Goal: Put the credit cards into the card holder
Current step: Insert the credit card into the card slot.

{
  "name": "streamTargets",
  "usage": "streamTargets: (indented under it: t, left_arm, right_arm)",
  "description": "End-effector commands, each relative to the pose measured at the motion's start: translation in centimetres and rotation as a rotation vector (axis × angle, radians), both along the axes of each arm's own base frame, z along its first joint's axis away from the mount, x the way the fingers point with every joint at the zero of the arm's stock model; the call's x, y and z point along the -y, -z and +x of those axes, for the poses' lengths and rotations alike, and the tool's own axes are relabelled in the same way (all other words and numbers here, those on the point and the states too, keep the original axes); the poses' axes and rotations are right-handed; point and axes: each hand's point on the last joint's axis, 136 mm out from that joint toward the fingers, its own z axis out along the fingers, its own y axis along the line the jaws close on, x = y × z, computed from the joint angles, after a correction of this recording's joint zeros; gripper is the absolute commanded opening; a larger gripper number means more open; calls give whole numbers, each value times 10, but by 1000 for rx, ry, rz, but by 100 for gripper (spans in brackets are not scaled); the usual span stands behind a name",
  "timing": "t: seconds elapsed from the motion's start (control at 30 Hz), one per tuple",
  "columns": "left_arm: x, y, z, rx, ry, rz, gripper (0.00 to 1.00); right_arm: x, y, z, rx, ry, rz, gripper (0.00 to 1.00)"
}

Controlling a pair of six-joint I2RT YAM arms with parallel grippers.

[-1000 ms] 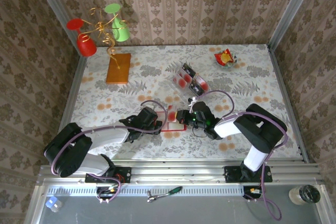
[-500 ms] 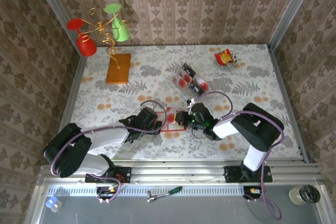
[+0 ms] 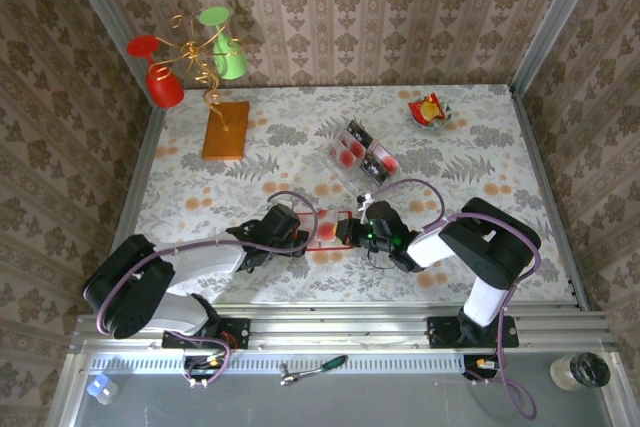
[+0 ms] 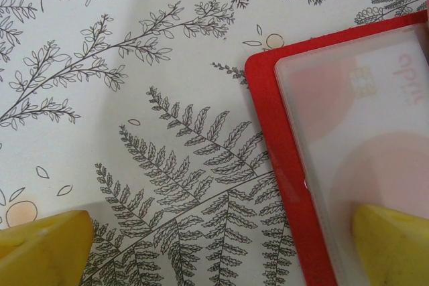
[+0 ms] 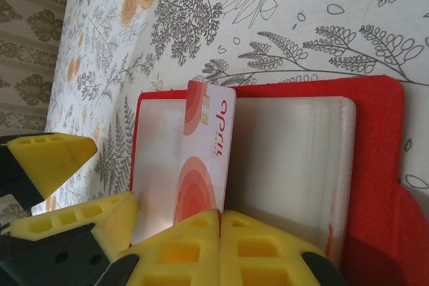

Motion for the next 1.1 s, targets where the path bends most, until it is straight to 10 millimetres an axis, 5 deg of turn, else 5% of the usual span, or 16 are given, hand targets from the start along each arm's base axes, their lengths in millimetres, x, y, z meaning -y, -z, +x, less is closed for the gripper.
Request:
streamTargets:
  t: [0.0, 1.07]
  left_arm:
    - [-10, 6, -7, -14, -2, 44, 100]
    - [-11, 4, -7, -10, -4, 45, 100]
  right_arm:
    - [-1, 10, -12, -33, -33, -17, 0]
    - [2, 30, -34, -165, -108, -113, 0]
